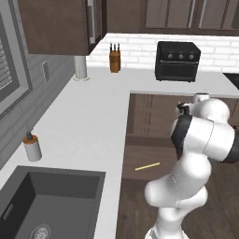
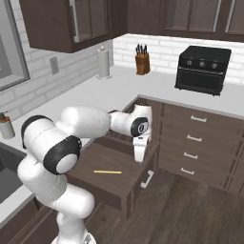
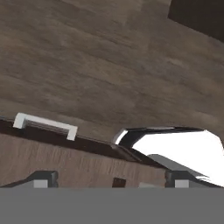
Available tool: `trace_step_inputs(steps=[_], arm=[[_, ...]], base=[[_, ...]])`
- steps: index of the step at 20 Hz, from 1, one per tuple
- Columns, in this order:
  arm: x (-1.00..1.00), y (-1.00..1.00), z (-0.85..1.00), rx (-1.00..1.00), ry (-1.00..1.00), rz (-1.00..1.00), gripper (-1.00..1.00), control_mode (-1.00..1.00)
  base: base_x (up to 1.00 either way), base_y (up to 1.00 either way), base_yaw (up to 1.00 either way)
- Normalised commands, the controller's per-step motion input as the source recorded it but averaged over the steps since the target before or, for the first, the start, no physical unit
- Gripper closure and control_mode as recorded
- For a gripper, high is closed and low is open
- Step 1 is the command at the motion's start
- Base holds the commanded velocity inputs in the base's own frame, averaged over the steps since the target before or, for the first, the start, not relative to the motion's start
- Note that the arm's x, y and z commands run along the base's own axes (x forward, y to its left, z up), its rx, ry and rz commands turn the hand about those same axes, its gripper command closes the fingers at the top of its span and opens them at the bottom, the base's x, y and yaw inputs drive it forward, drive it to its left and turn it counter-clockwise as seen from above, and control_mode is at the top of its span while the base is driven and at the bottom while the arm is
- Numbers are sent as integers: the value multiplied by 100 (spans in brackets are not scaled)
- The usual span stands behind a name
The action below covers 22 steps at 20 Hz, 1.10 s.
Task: Take a straw from the drawer in front and place it inside the glass cup on the dining counter.
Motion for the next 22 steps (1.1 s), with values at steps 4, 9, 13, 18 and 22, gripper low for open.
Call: trace_step_inputs(steps=[4, 9, 13, 18, 22], arm=[[0, 100, 98, -12, -21, 6, -100, -100], [0, 71, 33, -1, -22, 17, -100, -100], [21, 30, -13, 0, -3, 15, -100, -100], [42, 17, -39, 0, -3, 12, -100, -100], [39, 18, -33, 2, 0, 11, -100, -100]], base=[[0, 0, 0], [0, 0, 0], [0, 0, 0], [0, 0, 0], [0, 0, 0]])
